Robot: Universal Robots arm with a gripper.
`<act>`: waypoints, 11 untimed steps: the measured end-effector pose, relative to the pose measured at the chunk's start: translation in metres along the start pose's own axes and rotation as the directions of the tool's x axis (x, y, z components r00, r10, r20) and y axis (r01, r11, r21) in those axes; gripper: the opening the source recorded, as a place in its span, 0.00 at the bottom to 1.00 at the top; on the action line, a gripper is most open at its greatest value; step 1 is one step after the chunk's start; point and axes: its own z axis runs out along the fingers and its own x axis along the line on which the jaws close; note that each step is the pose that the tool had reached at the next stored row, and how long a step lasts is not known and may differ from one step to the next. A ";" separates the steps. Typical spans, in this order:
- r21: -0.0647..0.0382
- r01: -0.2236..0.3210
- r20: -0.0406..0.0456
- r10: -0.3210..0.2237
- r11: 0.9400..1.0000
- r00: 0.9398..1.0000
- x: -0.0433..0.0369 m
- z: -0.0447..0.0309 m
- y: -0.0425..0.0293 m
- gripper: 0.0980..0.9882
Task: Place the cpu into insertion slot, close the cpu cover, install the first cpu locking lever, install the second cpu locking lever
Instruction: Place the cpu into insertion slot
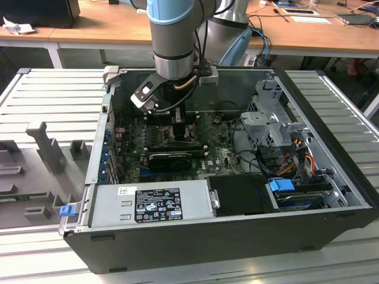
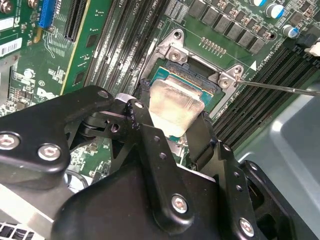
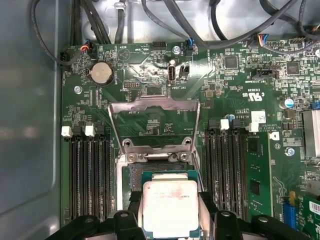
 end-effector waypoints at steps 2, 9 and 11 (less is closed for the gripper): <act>0.000 0.000 0.000 0.000 1.000 1.000 0.0001 0.0014 -0.0001 0.48; 0.000 0.001 0.000 -0.001 1.000 1.000 0.0047 0.0081 -0.0010 0.48; 0.000 0.001 0.000 -0.001 1.000 1.000 0.0077 0.0139 -0.0015 0.48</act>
